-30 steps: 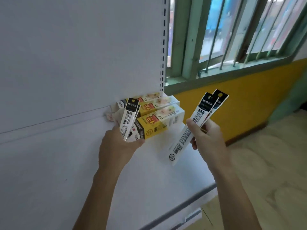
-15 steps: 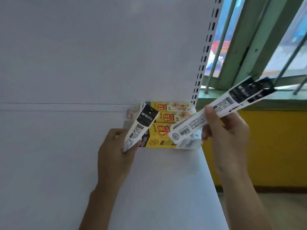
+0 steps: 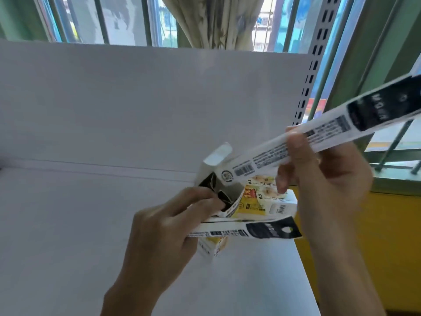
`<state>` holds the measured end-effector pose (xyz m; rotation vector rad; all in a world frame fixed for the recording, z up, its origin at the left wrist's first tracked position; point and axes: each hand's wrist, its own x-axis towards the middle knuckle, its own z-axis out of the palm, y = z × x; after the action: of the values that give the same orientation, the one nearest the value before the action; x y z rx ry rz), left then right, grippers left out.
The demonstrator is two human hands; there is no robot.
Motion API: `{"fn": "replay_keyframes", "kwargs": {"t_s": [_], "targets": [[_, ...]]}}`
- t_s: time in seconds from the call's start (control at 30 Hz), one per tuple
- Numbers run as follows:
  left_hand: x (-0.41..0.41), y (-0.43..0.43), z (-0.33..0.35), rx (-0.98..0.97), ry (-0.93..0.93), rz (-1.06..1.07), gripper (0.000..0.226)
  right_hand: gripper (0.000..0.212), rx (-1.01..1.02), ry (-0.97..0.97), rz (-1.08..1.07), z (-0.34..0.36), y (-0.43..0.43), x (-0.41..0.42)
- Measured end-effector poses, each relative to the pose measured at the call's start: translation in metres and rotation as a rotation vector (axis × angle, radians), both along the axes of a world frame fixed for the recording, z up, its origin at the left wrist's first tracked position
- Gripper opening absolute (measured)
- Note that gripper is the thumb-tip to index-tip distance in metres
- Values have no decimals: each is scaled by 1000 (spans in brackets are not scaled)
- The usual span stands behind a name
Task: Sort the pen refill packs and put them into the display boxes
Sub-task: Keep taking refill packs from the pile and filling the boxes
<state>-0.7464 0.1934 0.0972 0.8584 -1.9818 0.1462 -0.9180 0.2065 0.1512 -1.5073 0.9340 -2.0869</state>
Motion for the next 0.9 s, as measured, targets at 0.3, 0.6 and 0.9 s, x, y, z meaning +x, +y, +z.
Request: {"fn": "replay_keyframes", "kwargs": {"t_s": [0.3, 0.6, 0.9], "targets": [[3, -5, -6, 17, 53, -51, 36, 32, -14, 501, -218, -15, -13, 6], [-2, -4, -5, 38, 77, -90, 33, 19, 196, 580, -11, -17, -25, 3], [-4, -7, -12, 120, 206, -72, 37, 31, 348, 429, 280, -38, -32, 3]]}}
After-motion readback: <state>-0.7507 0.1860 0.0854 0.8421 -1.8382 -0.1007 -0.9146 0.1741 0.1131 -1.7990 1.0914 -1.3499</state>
